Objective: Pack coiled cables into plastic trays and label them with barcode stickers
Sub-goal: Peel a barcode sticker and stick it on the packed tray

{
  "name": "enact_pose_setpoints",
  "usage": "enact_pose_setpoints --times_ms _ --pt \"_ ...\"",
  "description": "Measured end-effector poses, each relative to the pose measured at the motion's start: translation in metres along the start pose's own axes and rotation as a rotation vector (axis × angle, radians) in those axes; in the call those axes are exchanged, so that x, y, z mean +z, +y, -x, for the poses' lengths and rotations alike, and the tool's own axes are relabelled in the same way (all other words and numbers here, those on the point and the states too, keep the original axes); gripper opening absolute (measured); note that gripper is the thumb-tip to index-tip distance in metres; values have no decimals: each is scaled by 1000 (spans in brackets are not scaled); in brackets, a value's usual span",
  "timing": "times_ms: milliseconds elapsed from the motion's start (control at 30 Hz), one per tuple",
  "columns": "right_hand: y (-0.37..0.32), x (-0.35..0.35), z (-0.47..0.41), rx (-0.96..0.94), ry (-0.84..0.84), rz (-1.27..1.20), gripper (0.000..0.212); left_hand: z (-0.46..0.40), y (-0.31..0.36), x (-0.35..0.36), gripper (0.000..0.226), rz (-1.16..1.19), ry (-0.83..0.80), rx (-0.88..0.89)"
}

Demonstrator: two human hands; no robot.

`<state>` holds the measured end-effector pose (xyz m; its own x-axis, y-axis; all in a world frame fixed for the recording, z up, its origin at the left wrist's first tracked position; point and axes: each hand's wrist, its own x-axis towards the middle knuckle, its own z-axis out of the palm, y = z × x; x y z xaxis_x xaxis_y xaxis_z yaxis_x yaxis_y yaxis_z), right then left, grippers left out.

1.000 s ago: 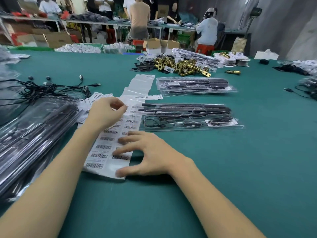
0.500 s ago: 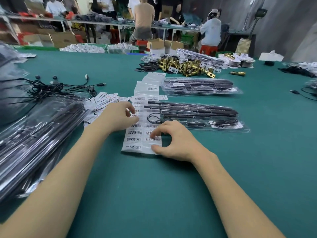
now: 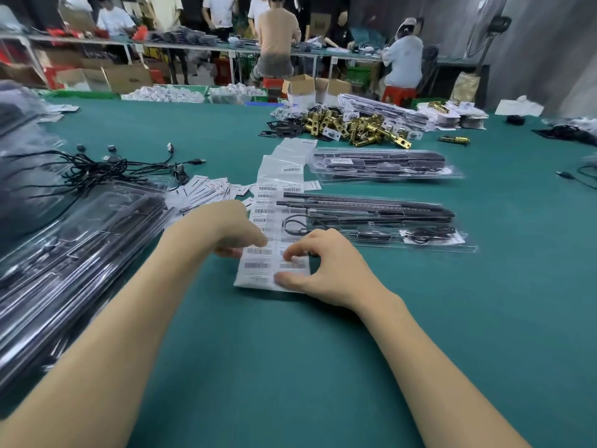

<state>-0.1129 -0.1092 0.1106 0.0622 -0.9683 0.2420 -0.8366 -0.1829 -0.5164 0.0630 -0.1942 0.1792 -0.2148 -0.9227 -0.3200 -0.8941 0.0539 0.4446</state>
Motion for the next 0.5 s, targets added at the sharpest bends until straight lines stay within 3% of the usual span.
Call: enact_pose_setpoints --times_ms 100,267,500 --pt "-2 1 1 21 -4 12 48 -5 -8 2 31 149 -23 -1" --pt "-3 4 1 -8 101 -81 35 -12 -16 1 19 566 -176 -25" --pt "-5 7 -2 -11 189 -252 29 -5 -21 -2 43 818 -385 127"
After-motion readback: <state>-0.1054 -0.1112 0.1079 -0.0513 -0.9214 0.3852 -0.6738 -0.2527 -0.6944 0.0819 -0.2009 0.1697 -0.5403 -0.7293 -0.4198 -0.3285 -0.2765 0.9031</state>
